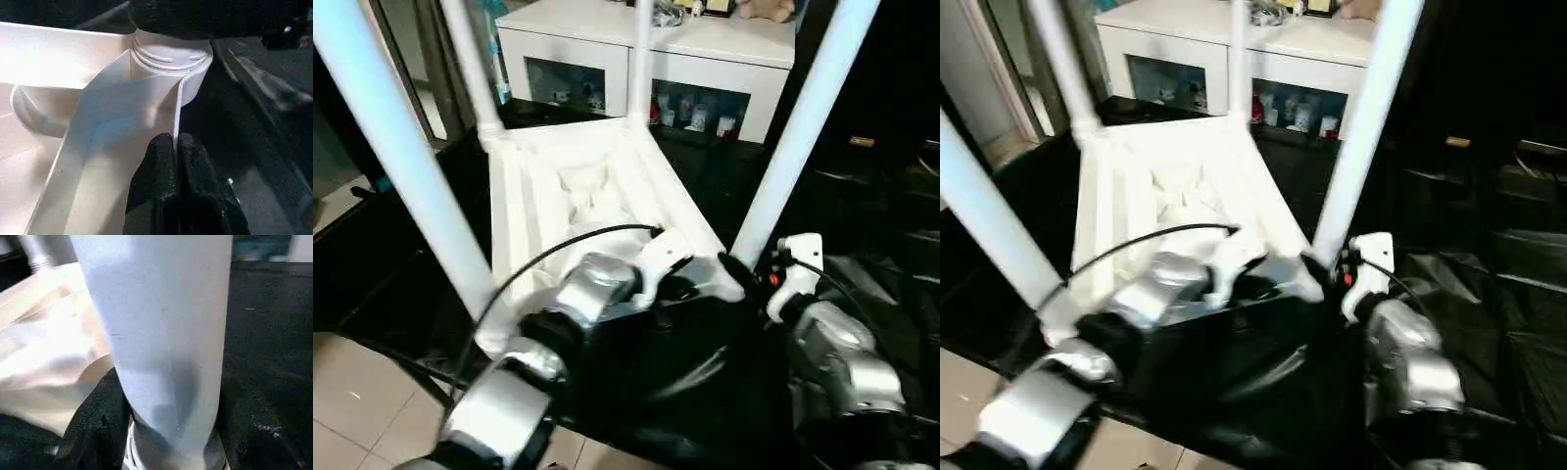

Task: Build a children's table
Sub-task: Rotate leg to tighten

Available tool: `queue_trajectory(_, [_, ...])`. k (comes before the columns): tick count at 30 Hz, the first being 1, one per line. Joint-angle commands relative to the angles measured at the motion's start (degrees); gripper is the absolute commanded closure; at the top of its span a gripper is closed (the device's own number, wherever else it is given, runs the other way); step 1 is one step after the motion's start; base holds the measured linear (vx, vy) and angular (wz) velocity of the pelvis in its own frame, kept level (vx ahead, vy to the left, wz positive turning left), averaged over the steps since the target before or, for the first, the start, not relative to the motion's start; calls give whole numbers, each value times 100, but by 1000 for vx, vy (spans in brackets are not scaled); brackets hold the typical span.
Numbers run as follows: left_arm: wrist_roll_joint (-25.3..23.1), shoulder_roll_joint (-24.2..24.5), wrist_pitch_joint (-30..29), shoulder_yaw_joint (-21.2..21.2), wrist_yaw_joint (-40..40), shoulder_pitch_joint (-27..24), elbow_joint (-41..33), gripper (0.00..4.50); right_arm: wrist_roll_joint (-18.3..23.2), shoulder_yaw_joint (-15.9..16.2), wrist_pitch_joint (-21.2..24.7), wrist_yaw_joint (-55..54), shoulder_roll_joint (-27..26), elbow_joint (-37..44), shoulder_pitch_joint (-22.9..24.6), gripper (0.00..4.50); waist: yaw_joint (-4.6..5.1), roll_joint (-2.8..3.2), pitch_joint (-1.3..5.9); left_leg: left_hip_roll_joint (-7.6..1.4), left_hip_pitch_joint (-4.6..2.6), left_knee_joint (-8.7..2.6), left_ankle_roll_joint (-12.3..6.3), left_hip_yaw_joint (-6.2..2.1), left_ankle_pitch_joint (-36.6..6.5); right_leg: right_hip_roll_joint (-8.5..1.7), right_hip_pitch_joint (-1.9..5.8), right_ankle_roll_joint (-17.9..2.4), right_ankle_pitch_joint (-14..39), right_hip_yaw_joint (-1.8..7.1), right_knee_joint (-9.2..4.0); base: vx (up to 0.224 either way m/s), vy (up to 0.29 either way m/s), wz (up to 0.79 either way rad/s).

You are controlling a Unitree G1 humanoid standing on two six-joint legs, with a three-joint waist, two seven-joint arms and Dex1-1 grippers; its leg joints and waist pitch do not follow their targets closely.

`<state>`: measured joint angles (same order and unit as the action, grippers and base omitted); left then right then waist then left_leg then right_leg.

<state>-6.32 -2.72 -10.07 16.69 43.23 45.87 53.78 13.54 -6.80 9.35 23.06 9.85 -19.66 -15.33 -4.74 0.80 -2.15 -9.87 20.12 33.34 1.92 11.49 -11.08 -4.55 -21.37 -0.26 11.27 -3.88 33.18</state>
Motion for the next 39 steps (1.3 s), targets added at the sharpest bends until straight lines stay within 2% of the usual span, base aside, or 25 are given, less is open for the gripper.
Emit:
queue_trajectory(1, [12,-3,27,-218,-658,83,156,450,-23,175,191,-171,-247,-96,167,248,30,-42,234,-382,-54,-500,-14,-244,-1687,-505,115,-961,1938,287,-507,0,0,0])
queue_trajectory(2, [-70,-12,88,-133,-598,96,231,450,-289,444,47,-113,-236,-28,165,248,27,-49,240,-377,-48,-495,-63,-236,-1641,-503,132,-1007,1748,289,-490,0,0,0])
queue_trajectory(5, [-179,61,183,10,-457,86,304,450,-363,660,-46,178,-169,83,199,248,19,-54,248,-365,-49,-476,-132,-216,-1551,-508,140,-1041,1593,296,-485,0,0,0])
queue_trajectory(6, [-199,96,200,43,-374,72,301,450,-287,654,-24,317,-124,120,214,215,6,-59,238,-362,-44,-472,-216,-208,-1514,-519,151,-1040,1639,299,-491,0,0,0])
queue_trajectory(8, [-214,142,232,88,-225,49,277,450,-205,644,17,495,-45,142,216,182,-1,-57,235,-368,-44,-474,-253,-205,-1478,-520,148,-1031,1734,295,-504,0,0,0])
queue_trajectory(12, [-208,309,300,218,385,-55,168,450,-30,655,241,1193,397,232,208,153,-3,-57,232,-377,-28,-478,-317,-210,-1470,-510,166,-1008,1808,286,-508,0,0,0])
queue_trajectory(13, [-202,363,301,251,557,-80,132,450,-39,679,254,1397,547,260,213,153,-5,-72,234,-381,-18,-481,-334,-219,-1402,-510,194,-1010,1742,281,-496,0,0,0])
queue_trajectory(15, [-157,559,439,377,1189,-185,-35,450,-15,734,205,2062,1007,329,263,142,-11,-60,247,-391,-21,-466,-380,-210,-1362,-515,186,-1048,1631,288,-487,0,0,0])
queue_trajectory(16, [-145,577,437,385,1253,-195,-52,450,2,734,206,2132,1045,338,271,142,-7,-53,260,-395,-21,-449,-412,-202,-1291,-514,183,-1157,1387,295,-453,0,0,0])
queue_trajectory(18, [29,831,615,511,2128,-345,-333,450,147,725,218,2775,1444,440,343,142,-17,-65,277,-391,3,-428,-509,-200,-1072,-515,217,-1289,988,289,-407,0,0,0])
queue_trajectory(19, [40,846,621,517,2176,-355,-352,450,160,723,223,2809,1463,448,348,142,-26,-59,289,-395,1,-410,-584,-190,-965,-512,213,-1382,754,288,-374,0,0,0])
queue_trajectory(20, [179,1004,585,580,2681,-460,-590,450,260,712,223,3073,1612,524,380,142,-39,-75,298,-398,9,-397,-635,-179,-834,-514,218,-1461,542,283,-344,0,0,0])
queue_trajectory(21, [237,1065,580,603,2877,-502,-684,450,303,709,227,3167,1662,552,389,142,-72,-62,308,-415,4,-387,-698,-171,-722,-506,216,-1550,344,276,-309,0,0,0])
queue_trajectory(23, [312,1176,491,635,3166,-571,-851,450,449,701,319,3392,1743,645,415,142,-86,-47,306,-425,12,-380,-745,-159,-687,-488,202,-1599,247,264,-288,0,0,0])
queue_trajectory(25, [359,1338,360,701,3521,-650,-1049,450,543,755,371,3651,1832,724,437,142,-116,-33,293,-445,-8,-387,-734,-155,-772,-490,179,-1620,381,258,-293,0,0,0])
queue_trajectory(29, [373,1502,257,762,3829,-758,-1248,450,709,894,490,4048,1893,862,488,142,-158,-32,284,-446,-12,-400,-568,-152,-909,-509,179,-1566,664,271,-318,0,0,0])
queue_trajectory(30, [394,1535,224,760,3878,-799,-1327,450,741,943,525,4164,1887,892,507,156,-167,-32,286,-450,-12,-405,-547,-158,-914,-504,181,-1551,668,270,-309,0,0,0])
queue_trajectory(35, [408,1599,162,775,3915,-863,-1479,450,757,1007,550,4276,1860,906,526,187,-173,-42,286,-435,-9,-406,-484,-160,-878,-509,178,-1483,775,270,-321,0,0,0])
queue_trajectory(39, [420,1606,102,784,3906,-870,-1551,450,820,1011,572,4285,1793,869,499,200,-172,-45,297,-424,-5,-389,-515,-157,-759,-503,184,-1497,629,269,-302,0,0,0])
